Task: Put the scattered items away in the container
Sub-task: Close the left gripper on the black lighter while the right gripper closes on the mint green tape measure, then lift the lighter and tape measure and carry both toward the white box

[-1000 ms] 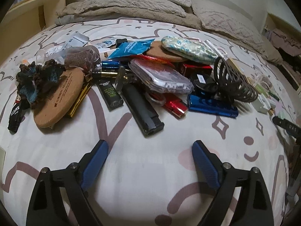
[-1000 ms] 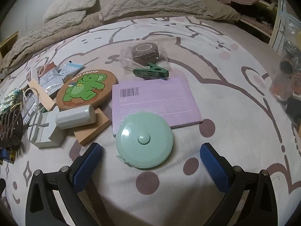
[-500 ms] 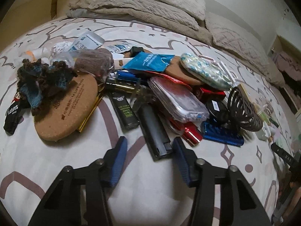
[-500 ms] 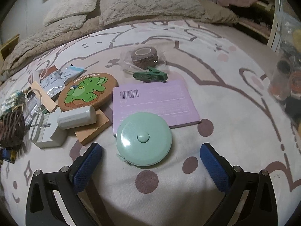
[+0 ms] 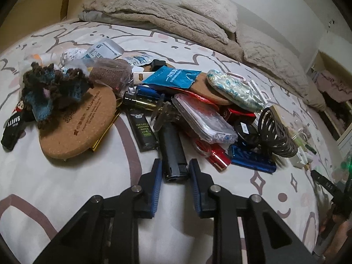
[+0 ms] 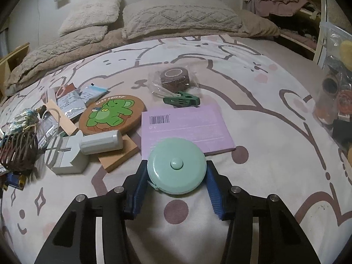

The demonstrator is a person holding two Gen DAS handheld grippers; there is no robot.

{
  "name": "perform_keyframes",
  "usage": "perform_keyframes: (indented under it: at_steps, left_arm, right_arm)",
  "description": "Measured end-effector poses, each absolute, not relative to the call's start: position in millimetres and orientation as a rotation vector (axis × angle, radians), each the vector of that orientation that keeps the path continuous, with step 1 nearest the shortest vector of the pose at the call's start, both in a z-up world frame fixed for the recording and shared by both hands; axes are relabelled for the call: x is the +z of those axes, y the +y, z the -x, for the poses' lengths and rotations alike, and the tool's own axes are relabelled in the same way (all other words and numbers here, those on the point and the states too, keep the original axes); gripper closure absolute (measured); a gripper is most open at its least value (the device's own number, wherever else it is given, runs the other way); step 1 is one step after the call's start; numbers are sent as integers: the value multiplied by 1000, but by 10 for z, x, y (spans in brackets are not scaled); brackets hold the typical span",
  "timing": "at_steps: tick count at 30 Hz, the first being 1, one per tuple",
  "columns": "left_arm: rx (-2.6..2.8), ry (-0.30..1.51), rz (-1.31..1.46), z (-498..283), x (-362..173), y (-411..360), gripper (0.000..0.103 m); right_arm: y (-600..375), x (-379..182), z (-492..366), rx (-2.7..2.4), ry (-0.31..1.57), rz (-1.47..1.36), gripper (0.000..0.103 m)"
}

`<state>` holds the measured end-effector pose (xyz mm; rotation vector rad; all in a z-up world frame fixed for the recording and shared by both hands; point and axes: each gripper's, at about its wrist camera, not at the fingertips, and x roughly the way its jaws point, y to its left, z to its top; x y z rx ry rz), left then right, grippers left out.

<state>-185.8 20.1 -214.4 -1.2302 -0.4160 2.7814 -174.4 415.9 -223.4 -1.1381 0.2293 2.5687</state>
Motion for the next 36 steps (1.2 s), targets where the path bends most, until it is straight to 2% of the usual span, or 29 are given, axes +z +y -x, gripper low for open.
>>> perform_keyframes:
  at_steps: [20, 36]
  left_arm:
    - [2788, -184, 1246, 1306, -2095, 486, 79]
    - [2740, -101, 1176, 785, -2085, 676, 79]
  right_arm:
    - [4017, -2170, 1368, 2637, 330, 1175, 52]
    - [3381, -2122, 991, 2854, 184, 1305, 52]
